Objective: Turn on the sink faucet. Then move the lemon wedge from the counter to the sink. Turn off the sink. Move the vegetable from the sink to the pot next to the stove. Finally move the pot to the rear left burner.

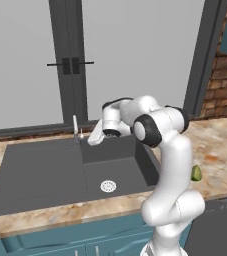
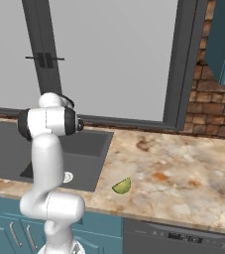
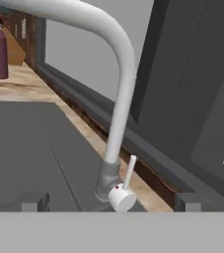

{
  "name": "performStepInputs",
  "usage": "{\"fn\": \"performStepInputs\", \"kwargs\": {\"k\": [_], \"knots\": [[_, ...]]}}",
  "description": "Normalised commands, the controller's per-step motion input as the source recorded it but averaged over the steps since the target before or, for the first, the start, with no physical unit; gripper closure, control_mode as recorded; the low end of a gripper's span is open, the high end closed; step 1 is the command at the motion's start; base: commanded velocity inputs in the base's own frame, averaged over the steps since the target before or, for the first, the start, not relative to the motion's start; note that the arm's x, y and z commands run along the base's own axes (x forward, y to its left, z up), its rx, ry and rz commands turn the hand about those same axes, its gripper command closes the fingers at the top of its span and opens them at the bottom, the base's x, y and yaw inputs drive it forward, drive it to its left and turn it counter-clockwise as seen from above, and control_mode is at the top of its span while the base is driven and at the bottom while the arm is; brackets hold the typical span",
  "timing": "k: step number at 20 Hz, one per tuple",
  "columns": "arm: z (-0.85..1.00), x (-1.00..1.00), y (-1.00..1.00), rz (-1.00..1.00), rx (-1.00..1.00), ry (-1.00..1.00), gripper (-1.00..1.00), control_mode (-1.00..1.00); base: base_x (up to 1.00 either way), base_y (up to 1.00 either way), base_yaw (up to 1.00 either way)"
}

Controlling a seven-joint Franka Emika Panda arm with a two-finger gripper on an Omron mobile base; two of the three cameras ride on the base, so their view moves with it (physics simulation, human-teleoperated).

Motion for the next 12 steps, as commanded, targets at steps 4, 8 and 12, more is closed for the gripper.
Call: {"fn": "performStepInputs", "kwargs": {"k": [4, 8, 12], "knots": [[-0.27, 0.4, 0.02, 0.02, 0.0, 0.0, -1.0, -1.0, 0.0, 0.0, 0.0], [-0.06, 0.29, 0.05, 0.01, 0.0, 0.0, -1.0, -1.0, 0.0, 0.0, 0.0], [0.0, 0.12, 0.11, 0.03, 0.0, 0.0, -1.0, -1.0, 0.0, 0.0, 0.0]]}}
